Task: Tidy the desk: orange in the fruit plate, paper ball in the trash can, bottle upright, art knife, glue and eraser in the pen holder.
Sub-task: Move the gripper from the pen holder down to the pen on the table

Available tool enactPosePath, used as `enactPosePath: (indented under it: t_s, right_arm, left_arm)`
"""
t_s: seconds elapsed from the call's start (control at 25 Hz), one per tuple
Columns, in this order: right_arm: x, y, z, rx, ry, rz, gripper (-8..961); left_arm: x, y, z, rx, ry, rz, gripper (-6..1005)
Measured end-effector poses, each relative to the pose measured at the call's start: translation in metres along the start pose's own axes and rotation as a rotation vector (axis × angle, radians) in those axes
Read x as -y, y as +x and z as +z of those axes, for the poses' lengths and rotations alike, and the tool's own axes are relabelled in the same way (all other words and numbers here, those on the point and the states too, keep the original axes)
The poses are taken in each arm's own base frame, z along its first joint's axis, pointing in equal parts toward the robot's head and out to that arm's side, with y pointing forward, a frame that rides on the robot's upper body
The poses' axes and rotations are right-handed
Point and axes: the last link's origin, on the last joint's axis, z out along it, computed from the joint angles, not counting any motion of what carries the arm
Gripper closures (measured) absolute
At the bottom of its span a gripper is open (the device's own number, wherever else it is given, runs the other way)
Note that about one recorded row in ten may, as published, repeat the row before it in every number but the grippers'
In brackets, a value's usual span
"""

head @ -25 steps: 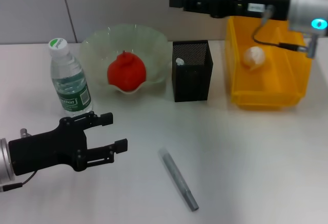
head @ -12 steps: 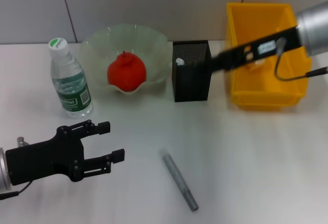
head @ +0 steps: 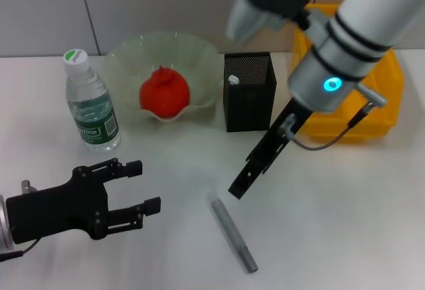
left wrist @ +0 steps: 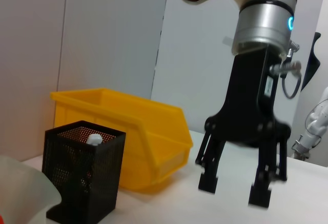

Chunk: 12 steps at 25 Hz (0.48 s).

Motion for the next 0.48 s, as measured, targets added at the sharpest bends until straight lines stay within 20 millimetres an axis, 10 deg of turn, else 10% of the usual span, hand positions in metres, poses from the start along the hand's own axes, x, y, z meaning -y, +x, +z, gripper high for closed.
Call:
enactPosePath:
  t_s: [0.48]
  right_arm:
    - [-0.019,-0.014,0.045,-0.094,0.087,-0.144,134]
  left_arm:
    - [-0.005,-0.008,-0.005,0.013,-0.001,-0.021,205]
